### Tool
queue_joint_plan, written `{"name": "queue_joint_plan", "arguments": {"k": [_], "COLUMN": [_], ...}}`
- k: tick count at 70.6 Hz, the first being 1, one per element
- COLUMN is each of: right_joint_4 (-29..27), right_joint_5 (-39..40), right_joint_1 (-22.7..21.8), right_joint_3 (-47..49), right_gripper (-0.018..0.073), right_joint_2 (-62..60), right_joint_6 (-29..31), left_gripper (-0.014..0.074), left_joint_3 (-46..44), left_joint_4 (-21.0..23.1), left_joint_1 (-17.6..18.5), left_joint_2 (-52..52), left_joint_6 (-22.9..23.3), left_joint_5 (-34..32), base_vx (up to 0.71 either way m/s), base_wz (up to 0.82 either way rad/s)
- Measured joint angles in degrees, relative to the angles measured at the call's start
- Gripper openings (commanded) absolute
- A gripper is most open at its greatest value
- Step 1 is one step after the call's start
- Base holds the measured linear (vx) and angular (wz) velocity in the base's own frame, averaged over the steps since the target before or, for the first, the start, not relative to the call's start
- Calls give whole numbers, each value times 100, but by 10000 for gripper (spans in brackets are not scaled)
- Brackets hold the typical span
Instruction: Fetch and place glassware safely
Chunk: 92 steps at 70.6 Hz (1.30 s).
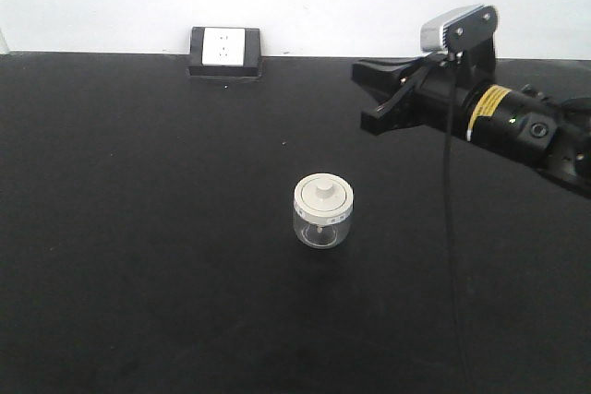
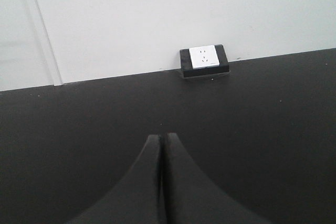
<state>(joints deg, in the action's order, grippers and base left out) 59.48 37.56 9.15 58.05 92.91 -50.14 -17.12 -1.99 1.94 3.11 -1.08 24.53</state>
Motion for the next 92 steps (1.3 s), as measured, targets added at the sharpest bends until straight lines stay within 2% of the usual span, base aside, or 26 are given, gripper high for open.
{"name": "queue_joint_plan", "arguments": {"k": [12, 21, 29, 37, 44, 54, 66, 92], "right_joint_4": [-188, -613, -1154, -1430, -1407, -1142, -836, -762], "right_joint_5": [-972, -1135, -1101, -1035, -1048, -1326, -1979, -2487], "right_joint_1": [0, -119, -534, -1077, -1537, -1897, -1916, -1916], "right_joint_3": [-348, -933, -1528, -1995, -2316, -2658, -2961, -3885], "right_gripper": [-3, -3, -3, -3, -3, -3, -3, -3], "right_joint_2": [-631, -1143, -1549, -2001, -2510, -3276, -4081, -6006], "right_joint_6": [-72, 10, 128, 231, 253, 271, 265, 2], "left_gripper": [-7, -7, -7, -7, -7, -7, -7, -7], "left_joint_3": [0, 0, 0, 0, 0, 0, 0, 0], "left_joint_4": [0, 0, 0, 0, 0, 0, 0, 0], "left_joint_1": [0, 0, 0, 0, 0, 0, 0, 0], "left_joint_2": [0, 0, 0, 0, 0, 0, 0, 0], "left_joint_6": [0, 0, 0, 0, 0, 0, 0, 0], "left_joint_5": [0, 0, 0, 0, 0, 0, 0, 0], "base_vx": [0, 0, 0, 0, 0, 0, 0, 0], "base_wz": [0, 0, 0, 0, 0, 0, 0, 0]}}
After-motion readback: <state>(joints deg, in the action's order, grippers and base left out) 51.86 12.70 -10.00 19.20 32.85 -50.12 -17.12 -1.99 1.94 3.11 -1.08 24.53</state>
